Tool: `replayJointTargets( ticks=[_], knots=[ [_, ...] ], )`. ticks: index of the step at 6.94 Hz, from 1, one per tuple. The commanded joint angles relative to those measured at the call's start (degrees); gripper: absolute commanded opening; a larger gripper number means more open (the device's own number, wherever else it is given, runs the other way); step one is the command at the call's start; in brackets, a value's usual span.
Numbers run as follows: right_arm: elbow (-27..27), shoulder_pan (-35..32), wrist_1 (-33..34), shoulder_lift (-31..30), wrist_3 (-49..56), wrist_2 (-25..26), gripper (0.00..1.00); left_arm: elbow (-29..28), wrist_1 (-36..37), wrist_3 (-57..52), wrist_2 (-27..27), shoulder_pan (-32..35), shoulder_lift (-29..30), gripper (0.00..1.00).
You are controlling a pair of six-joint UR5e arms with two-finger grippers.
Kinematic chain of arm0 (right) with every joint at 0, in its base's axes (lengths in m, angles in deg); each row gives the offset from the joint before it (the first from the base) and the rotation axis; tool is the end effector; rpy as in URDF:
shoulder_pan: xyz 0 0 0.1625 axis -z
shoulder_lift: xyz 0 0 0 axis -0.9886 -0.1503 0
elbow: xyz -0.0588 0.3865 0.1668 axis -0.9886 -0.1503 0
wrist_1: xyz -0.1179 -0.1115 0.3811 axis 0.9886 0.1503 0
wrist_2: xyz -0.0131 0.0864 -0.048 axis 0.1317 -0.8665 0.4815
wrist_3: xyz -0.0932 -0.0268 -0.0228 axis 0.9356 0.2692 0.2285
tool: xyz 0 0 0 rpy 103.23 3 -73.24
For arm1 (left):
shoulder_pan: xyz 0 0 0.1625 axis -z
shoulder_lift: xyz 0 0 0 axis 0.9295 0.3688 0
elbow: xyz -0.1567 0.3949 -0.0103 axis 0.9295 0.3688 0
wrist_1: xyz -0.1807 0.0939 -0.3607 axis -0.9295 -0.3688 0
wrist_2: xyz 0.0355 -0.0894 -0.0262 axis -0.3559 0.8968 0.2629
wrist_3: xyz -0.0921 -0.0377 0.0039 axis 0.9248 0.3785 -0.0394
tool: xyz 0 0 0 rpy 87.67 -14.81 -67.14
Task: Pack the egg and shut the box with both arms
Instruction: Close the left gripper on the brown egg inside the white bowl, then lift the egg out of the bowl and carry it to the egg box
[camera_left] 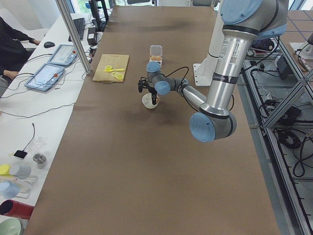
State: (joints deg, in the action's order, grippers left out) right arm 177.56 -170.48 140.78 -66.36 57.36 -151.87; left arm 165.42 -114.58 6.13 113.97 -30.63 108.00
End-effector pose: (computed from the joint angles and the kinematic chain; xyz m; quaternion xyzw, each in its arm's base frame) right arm 0.0533 -0.4924 0.6056 -0.0091 -0.3967 -0.0049 0.9179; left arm 0.4249 -0.4415 0.3913 0.0023 0.4165 -0.0253 0.9088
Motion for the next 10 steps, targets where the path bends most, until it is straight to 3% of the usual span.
replayJointTargets(
  ticks=[1, 5, 7, 8, 9, 10],
  knots=[
    [0.0, 0.0, 0.0, 0.0, 0.0, 0.0, 1.0, 0.36, 0.19, 0.04, 0.15, 0.07, 0.09, 0.46],
    [0.0, 0.0, 0.0, 0.09, -0.09, -0.09, 1.0, 7.28, 1.59, 4.13, 0.59, 5.6, 0.7, 0.45],
    [0.09, 0.0, 0.0, 0.17, -0.09, -0.26, 1.0, 6.87, 0.63, 15.9, 0.32, 5.17, 7.01, 0.45],
    [0.09, 0.0, 0.0, 0.35, -0.09, -0.26, 1.0, 5.03, -3.72, 23.6, 0.15, 3.69, 10.6, 0.45],
    [0.0, 0.0, 0.0, 0.35, -0.09, -0.26, 1.0, 1.36, -11.16, 33.95, -4.2, -1.46, 14.99, 0.45],
    [0.0, 0.0, 0.09, 0.26, -0.09, -0.26, 1.0, 0.54, -13.15, 38.32, -11.21, -6.3, 17.55, 0.45]
  ],
)
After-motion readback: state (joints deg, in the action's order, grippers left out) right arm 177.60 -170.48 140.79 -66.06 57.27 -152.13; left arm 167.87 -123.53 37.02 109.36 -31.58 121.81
